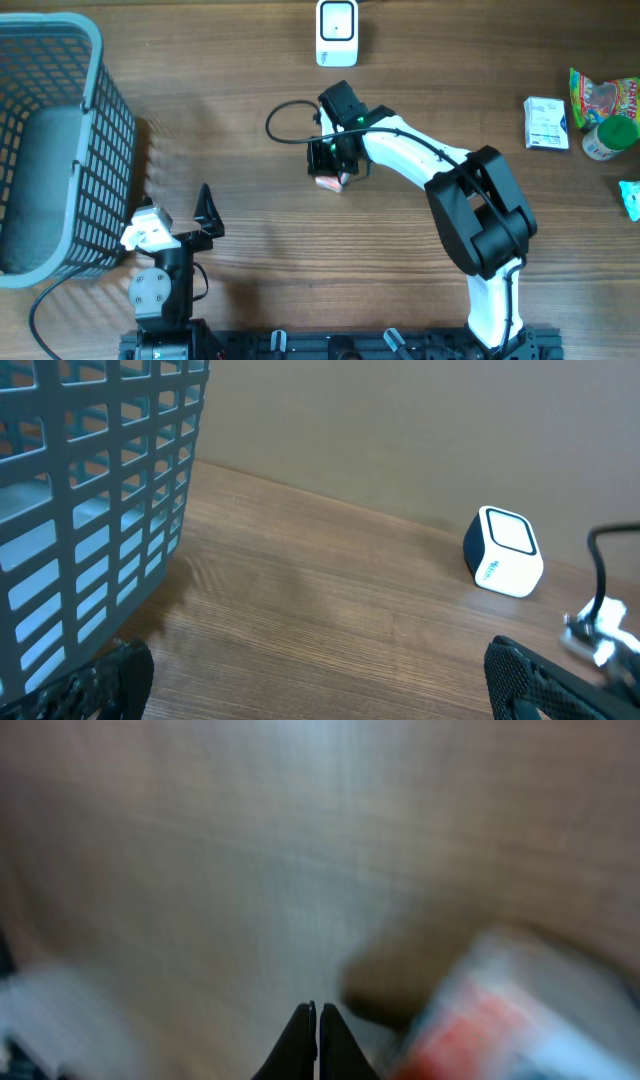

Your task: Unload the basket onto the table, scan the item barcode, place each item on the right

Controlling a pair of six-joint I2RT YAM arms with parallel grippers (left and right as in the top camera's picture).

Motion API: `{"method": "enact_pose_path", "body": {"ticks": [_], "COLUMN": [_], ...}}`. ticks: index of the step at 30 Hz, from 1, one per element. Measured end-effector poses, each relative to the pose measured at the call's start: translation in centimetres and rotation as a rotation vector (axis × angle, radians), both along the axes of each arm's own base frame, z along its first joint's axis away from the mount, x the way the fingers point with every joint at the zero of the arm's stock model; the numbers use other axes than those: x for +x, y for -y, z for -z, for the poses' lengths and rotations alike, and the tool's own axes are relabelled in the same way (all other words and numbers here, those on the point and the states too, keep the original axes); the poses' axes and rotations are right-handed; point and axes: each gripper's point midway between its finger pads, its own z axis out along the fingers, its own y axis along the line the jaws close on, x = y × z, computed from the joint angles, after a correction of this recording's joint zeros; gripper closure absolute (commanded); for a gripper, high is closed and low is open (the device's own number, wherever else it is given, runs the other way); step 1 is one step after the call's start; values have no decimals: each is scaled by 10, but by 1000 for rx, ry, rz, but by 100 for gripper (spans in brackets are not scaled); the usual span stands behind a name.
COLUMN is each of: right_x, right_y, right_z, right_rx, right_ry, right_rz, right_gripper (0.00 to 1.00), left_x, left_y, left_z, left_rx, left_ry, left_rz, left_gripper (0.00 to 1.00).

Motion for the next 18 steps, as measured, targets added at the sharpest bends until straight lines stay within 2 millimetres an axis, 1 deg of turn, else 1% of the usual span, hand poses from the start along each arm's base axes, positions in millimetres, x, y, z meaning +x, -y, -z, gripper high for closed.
{"method": "enact_pose_path", "body": {"ticks": [2, 3, 5, 6, 8, 10, 11, 13, 15, 17, 18], "right_x": [-22, -33, -49, -53, -54, -52, -50, -48, -46, -45, -45], "right_y": [11, 21, 37, 44, 52, 55, 56, 54, 51, 49, 48], "right_z": [3, 6, 8, 9, 8, 8, 7, 3, -12, -36, -48], "right_rx": [-40, -83, -158, -194, -237, -253, -254, -244, -220, -193, -180], "right_ry": [-79, -120, -175, -182, -175, -154, -142, -126, -104, -66, -47], "right_rz": [-40, -55, -74, -82, -98, -119, -131, -148, -155, -157, -157], "right_gripper": [95, 95, 96, 95, 95, 95, 93, 80, 61, 50, 49], "left_x": [0, 0, 0, 0, 0, 0, 0, 0, 0, 0, 0], "left_y": [0, 0, 0, 0, 0, 0, 0, 0, 0, 0, 0], "left_z": [0, 0, 0, 0, 0, 0, 0, 0, 0, 0, 0], "left_rx": [0, 0, 0, 0, 0, 0, 0, 0, 0, 0, 0], "left_ry": [0, 0, 1, 0, 0, 0, 0, 0, 0, 0, 0], "left_rz": [0, 0, 0, 0, 0, 0, 0, 0, 0, 0, 0], "left_gripper": [0, 0, 0, 0, 0, 0, 0, 0, 0, 0, 0]}}
